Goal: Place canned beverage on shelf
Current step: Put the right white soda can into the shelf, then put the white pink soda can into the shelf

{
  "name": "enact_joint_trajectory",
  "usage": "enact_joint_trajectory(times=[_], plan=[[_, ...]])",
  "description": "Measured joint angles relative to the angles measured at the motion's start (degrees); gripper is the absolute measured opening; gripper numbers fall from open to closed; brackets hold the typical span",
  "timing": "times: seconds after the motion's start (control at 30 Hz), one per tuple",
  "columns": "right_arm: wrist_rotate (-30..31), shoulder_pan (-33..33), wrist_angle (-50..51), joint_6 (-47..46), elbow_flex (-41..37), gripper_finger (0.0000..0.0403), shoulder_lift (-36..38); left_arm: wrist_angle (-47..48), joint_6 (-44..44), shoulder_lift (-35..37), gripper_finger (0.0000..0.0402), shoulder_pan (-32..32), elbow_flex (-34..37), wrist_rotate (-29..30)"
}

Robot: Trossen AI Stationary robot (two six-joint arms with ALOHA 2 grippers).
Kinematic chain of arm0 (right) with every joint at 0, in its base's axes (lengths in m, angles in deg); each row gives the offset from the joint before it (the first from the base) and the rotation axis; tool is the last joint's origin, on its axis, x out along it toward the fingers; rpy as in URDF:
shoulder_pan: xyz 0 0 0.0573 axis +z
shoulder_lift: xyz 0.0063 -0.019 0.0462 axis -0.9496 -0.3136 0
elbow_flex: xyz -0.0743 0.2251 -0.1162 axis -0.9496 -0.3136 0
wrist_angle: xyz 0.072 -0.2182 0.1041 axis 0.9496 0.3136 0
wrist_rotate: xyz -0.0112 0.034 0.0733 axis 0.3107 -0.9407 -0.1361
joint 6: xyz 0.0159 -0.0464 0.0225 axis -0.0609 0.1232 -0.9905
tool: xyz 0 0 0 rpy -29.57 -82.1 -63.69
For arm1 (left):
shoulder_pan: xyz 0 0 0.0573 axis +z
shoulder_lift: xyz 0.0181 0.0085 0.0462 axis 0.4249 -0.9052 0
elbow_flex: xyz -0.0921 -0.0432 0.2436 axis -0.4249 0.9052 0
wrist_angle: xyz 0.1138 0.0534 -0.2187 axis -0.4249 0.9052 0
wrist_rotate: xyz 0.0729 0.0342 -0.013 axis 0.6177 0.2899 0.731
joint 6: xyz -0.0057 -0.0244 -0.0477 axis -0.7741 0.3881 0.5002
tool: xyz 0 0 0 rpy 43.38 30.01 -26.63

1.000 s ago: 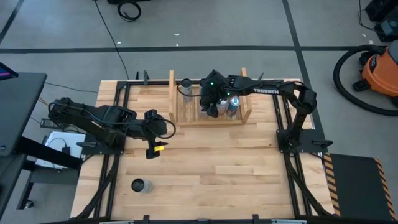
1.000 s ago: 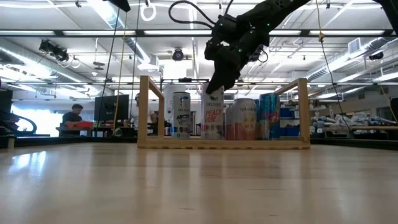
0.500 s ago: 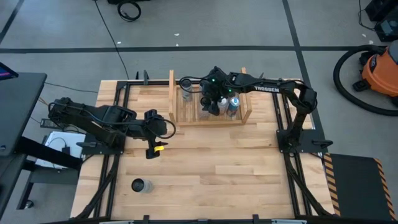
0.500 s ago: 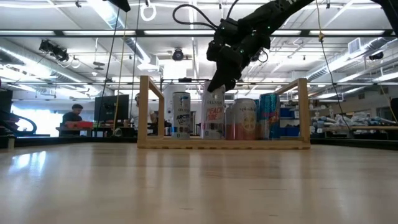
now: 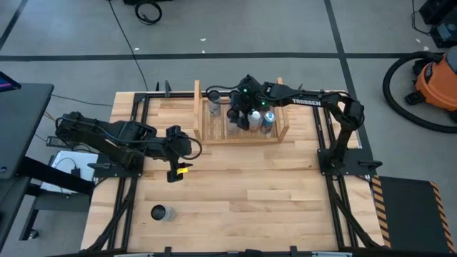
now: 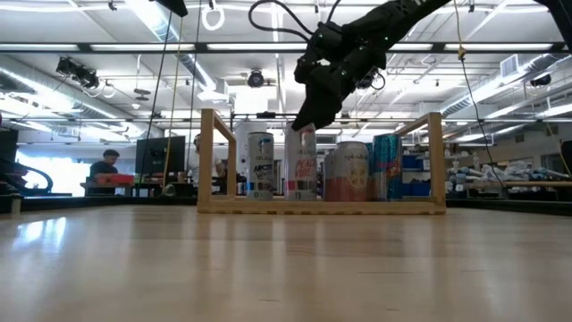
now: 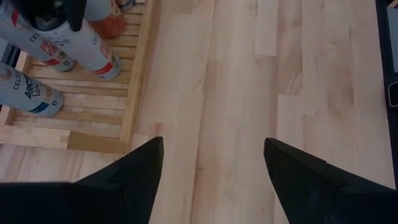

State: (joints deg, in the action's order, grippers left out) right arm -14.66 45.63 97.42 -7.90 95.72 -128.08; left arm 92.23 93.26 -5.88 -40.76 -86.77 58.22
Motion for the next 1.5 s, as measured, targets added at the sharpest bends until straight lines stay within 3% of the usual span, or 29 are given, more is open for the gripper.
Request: enact_joint_trajectory(times=[0.6, 0.8, 1.0, 1.2, 1.5], plan=[[1.17, -0.03, 1.64, 0.02, 1.13, 0.0321, 1.25, -0.02, -0.21, 0.0, 0.0279, 0.0, 0.0, 0.12], [1.15, -0.03, 1.65, -0.25, 2.43, 0.0321, 5.42, 1.12, 0.57, 0.0, 0.0279, 0.02, 0.0, 4.37], [1.12, 0.63, 3.73, -2.29, 2.54, 0.032, 11.08, 4.6, 8.23, 0.0, 0.0279, -0.13, 0.0, 4.08], [1.1, 2.02, 6.31, -3.45, 2.56, 0.032, 15.38, 4.5, 17.85, 0.0, 0.0279, -1.38, 0.0, -2.57], [1.11, 2.39, 10.96, -3.52, 2.56, 0.032, 17.88, 4.46, 36.69, 0.0, 0.0279, -6.88, 0.0, -2.77]])
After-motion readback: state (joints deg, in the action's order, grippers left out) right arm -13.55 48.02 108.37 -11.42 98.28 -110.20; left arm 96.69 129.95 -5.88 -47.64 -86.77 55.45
